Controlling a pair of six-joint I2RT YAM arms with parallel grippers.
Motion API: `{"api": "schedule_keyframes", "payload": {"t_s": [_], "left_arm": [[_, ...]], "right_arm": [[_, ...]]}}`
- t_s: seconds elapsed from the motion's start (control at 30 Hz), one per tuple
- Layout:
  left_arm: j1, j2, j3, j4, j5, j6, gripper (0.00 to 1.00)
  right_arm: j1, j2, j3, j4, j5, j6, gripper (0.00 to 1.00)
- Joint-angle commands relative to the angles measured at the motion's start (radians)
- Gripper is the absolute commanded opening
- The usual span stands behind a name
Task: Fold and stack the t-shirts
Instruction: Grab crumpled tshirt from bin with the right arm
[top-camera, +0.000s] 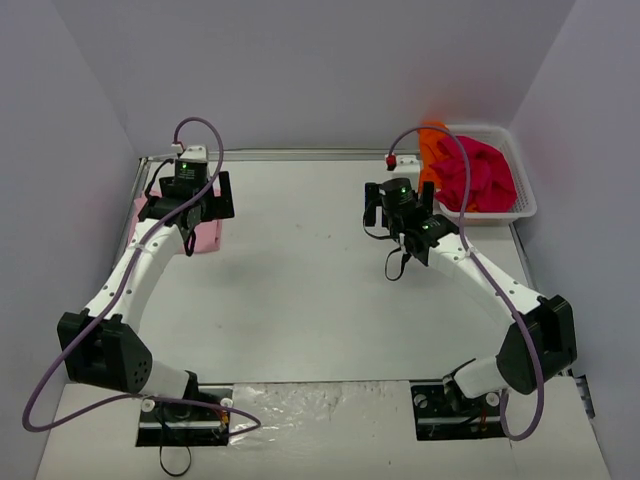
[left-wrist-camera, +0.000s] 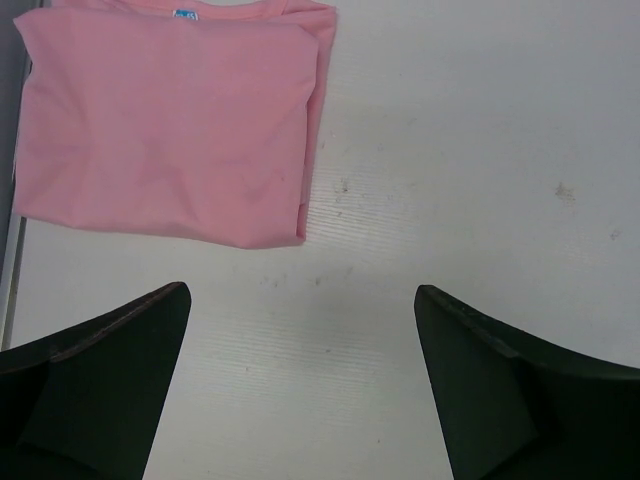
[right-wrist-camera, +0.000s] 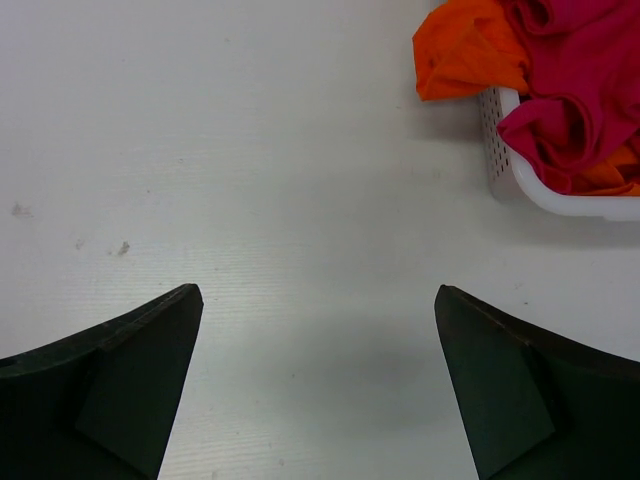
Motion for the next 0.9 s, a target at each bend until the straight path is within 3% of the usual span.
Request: {"api": "schedule_keyframes", "payload": {"t_s": [0.0,0.27,0.4,0.47,0.6,0.87], "left_arm": [[-0.003,-0.038,0.006,0.022,-0.019,-0.022,0.95],[-0.001,-0.035,0.015,0.008,-0.026,-0.023,0.96],[-0.001,-0.042,0.004,0.022,-0.013,-0.017,1.0],[-0.001,-0.048,-0.003,0.029,-0.005,-0.016,0.94],[-0.001,-0.07,-0.011,0.039,-0.008,-0.012,0.94],[-0.003,-0.068,-0.017,0.048,0.029,-0.017,0.94]], "right_arm": [[0.016,-0.077,-0.011,0.04,0.078,-0.013,1.0],[-0.007,-0.109,0.012,0.038,0.256,-0.042,1.0],[-0.078,-0.053,0.036,0.038,0.211,-0.018,0.99],[-0.131,-0.028,0.049,0.038,0.189,-0.005,0.99],[-0.203,0.044,0.09,0.046,0.149,0.012,0.98],[-0.254,0.207,0.239,0.049,0.244,-0.005,0.98]]}}
